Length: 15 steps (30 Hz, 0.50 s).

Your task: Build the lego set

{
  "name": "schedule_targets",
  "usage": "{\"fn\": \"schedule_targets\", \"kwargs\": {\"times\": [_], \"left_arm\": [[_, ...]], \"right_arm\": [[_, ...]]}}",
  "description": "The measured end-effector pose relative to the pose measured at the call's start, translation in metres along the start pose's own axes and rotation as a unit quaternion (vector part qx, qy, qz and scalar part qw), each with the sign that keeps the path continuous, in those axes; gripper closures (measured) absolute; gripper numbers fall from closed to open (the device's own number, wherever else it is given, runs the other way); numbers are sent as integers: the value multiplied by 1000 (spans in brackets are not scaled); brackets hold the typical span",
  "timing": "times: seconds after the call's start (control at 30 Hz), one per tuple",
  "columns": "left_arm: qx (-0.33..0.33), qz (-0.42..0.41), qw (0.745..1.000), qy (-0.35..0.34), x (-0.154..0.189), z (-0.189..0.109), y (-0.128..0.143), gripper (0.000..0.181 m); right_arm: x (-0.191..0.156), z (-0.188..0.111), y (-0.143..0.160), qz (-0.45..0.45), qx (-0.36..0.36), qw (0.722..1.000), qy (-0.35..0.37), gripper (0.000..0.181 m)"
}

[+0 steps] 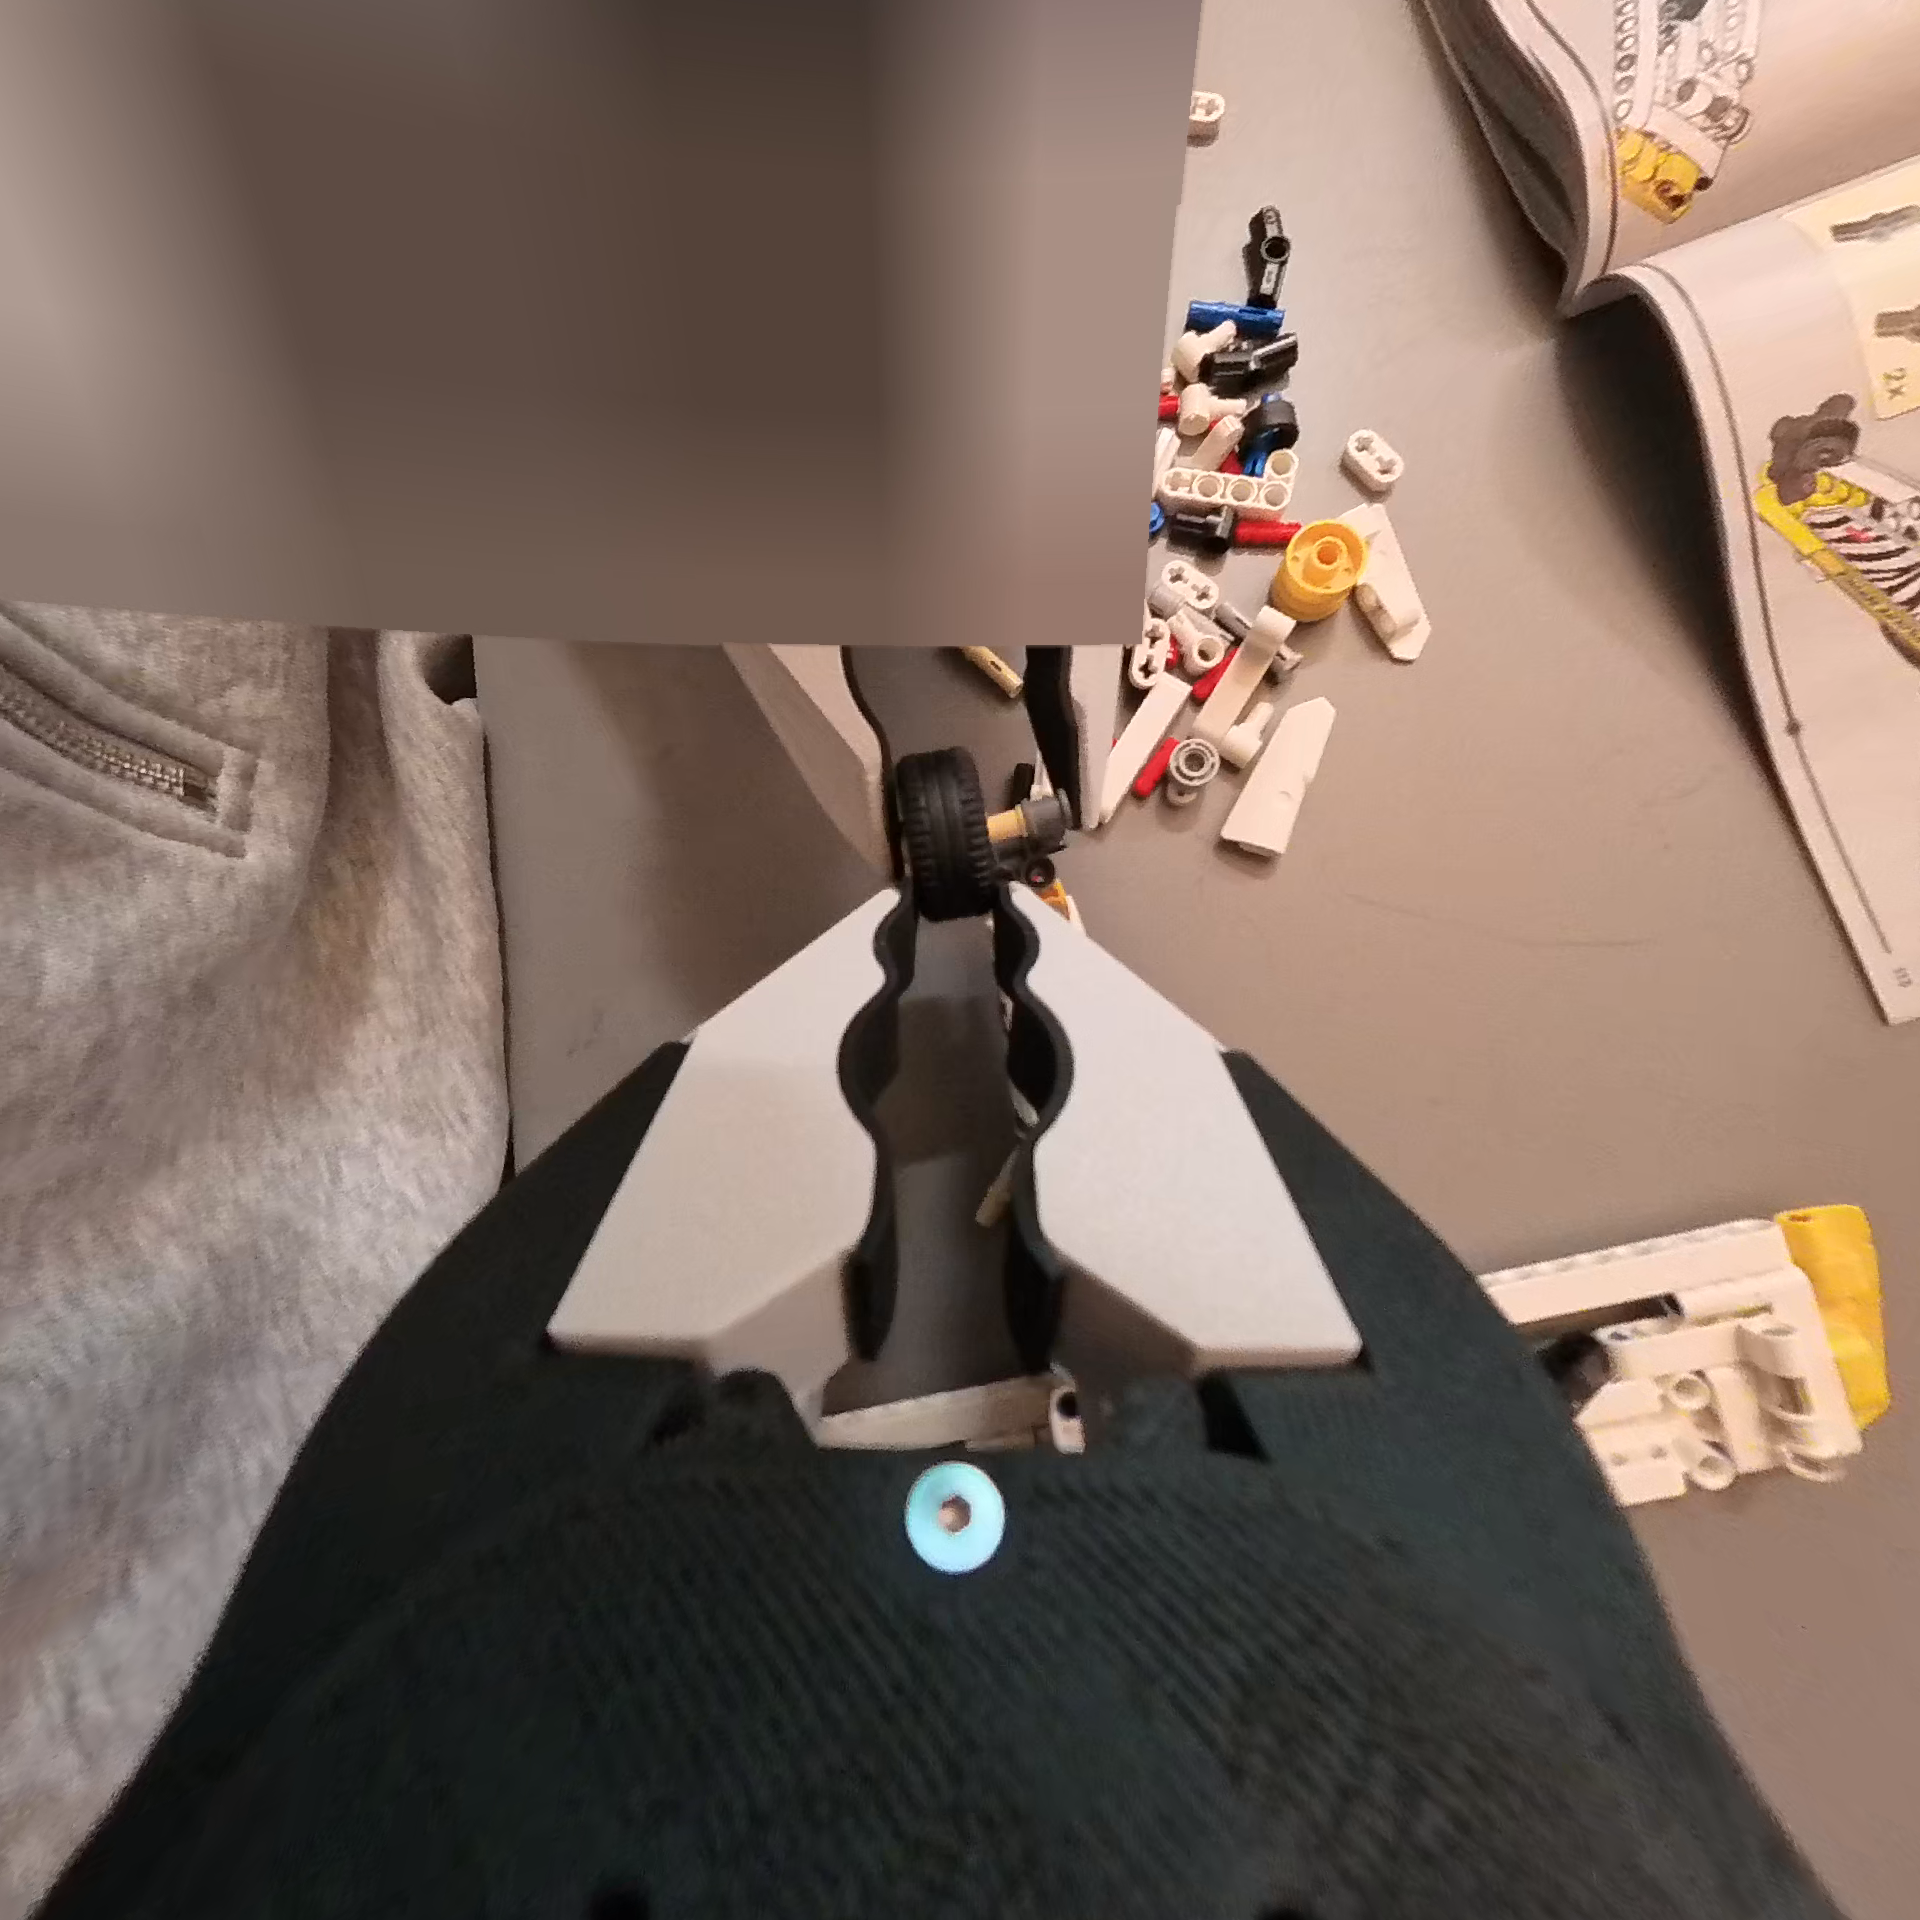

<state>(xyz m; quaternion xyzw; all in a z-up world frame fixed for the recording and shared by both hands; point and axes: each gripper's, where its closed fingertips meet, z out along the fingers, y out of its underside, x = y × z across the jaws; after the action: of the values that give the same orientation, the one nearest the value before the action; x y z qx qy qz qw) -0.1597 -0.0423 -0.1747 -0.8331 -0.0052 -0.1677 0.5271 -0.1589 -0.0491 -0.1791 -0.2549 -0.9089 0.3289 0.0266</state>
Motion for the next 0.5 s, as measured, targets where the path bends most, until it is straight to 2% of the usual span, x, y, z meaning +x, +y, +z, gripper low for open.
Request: {"fn": "schedule_targets", "kwargs": {"times": [0.5], "left_arm": [[-4, 23, 1000, -13, -1, 1, 0, 153]], "right_arm": [[1, -1, 1, -23, 2, 1000, -7, 169]]}}
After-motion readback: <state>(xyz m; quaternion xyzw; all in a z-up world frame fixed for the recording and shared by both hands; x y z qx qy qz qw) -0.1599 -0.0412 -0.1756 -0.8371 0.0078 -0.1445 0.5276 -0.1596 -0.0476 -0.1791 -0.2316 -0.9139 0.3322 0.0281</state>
